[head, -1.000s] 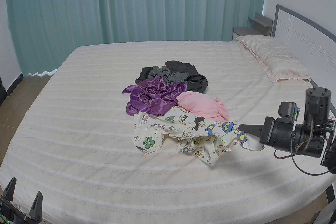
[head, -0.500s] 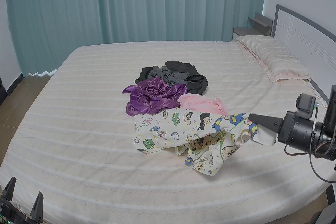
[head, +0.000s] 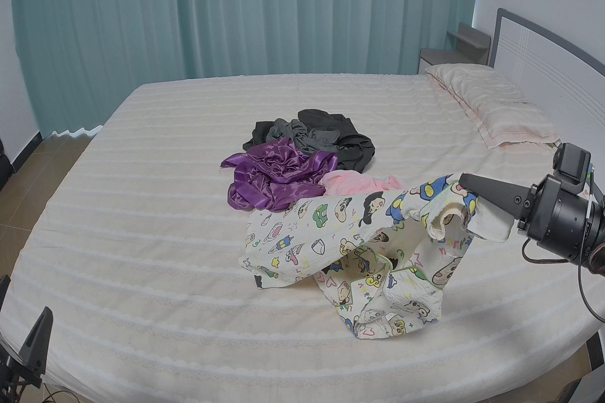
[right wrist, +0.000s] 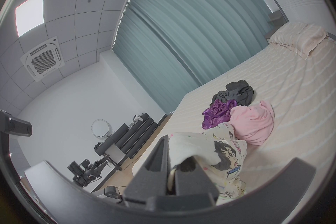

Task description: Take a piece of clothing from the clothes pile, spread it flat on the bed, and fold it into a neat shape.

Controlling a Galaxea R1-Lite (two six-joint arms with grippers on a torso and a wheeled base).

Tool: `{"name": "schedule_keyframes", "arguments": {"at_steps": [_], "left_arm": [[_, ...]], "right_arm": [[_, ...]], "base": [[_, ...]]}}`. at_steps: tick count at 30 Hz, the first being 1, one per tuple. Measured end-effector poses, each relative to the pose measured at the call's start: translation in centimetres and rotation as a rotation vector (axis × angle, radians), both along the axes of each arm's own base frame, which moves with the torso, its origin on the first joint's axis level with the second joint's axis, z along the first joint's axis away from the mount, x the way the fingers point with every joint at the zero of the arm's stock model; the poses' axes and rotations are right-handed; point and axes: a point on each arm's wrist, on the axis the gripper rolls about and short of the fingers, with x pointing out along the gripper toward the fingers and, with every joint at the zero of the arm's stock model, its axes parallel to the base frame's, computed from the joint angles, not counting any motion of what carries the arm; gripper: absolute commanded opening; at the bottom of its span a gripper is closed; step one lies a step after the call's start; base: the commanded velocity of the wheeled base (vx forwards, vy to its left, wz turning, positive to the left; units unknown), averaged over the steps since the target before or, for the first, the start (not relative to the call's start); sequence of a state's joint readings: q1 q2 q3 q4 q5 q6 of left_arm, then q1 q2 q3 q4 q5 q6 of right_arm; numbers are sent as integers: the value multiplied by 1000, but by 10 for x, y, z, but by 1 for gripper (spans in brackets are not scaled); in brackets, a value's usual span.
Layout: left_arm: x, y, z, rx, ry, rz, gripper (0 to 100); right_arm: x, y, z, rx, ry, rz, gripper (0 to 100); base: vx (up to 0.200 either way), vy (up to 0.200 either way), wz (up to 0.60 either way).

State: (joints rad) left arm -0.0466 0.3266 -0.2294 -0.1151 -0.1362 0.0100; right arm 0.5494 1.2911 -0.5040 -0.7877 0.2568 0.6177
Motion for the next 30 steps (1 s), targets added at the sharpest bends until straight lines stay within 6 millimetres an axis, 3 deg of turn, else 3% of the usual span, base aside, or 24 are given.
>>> {"name": "schedule_keyframes", "arguments": {"at_steps": [9, 16, 23, 30], "left_arm": [[67, -14, 20, 40, 176, -178, 100], [130, -44, 19, 9, 243, -217, 100], [184, -92, -5, -12, 284, -252, 100], [221, -148, -51, -32, 313, -285, 100]], "right_arm": [[6, 4, 3, 9, -11, 11, 0], [11, 6, 3, 12, -12, 13, 0], [15, 8, 2, 13, -11, 14, 0], [19, 10, 1, 16, -9, 12, 0]], "base": [[0, 0, 0], [0, 0, 0], [0, 0, 0], [0, 0, 0]]}}
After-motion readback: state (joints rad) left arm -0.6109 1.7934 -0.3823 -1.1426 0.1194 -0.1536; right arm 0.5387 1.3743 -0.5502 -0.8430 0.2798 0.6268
